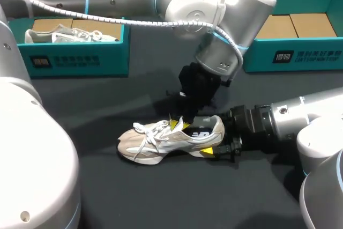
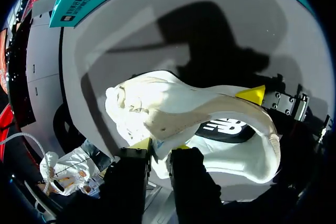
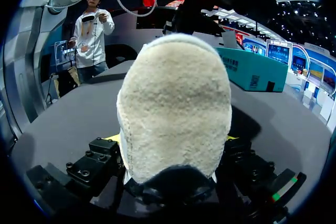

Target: Take the shoe out of the shoebox, open the shoe tongue, remove and reinsert the insole, then place the shoe into the shoebox

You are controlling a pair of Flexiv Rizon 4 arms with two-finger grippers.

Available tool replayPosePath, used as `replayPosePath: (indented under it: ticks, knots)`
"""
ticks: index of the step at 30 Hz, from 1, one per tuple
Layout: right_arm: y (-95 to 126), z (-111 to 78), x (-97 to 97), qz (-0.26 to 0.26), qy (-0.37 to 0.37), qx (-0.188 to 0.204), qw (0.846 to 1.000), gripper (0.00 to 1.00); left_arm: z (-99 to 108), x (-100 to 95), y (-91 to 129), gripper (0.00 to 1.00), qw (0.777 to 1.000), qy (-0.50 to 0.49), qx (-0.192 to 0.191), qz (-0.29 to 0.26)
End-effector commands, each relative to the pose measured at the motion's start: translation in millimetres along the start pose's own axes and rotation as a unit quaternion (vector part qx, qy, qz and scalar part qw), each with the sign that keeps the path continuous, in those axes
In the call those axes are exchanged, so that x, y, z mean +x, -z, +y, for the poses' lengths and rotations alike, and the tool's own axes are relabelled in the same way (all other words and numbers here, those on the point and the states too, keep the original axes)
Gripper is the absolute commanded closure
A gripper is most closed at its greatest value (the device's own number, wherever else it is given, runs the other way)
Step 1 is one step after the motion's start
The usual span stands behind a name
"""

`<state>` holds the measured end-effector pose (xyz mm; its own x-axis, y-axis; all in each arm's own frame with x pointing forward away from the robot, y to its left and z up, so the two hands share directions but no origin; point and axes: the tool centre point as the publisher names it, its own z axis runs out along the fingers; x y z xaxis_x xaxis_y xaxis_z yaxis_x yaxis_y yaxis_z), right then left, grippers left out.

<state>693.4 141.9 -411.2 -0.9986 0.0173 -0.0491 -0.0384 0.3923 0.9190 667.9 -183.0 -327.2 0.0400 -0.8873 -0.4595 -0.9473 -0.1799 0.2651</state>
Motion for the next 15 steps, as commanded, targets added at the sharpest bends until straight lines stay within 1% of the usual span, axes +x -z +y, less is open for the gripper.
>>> replayPosePath:
  ticks: [1,7,8,10,11,13,15]
  knots:
    - [0.1,0.6,0.7,0.0,0.0,0.003,1.0,1.0,11.6,-22.5,0.3,1.0,0.999,0.024,0.012,0.041]
    - [0.1,0.6,0.7,0.0,0.0,0.003,1.0,1.0,13.3,-28.0,-2.1,1.0,0.998,0.024,0.016,0.05]
    - [0.1,0.6,0.7,0.0,0.0,0.003,1.0,1.0,13.1,-28.3,-2.5,0.92,0.998,0.02,0.016,0.05]
    - [0.1,0.6,0.7,0.0,0.0,0.003,1.0,1.0,12.6,-28.5,-3.1,0.81,0.998,0.016,0.02,0.049]
    - [0.1,0.6,0.7,0.0,0.0,0.003,1.0,1.0,11.8,-28.3,-3.3,0.73,0.998,0.013,0.022,0.049]
    - [0.1,0.6,0.7,0.0,0.0,0.003,1.0,1.0,7.9,-26.5,-2.1,0.6,0.998,0.005,0.031,0.048]
    - [0.1,0.6,0.7,0.0,0.0,0.003,1.0,1.0,4.1,-24.3,0.0,0.56,0.998,-0.006,0.029,0.048]
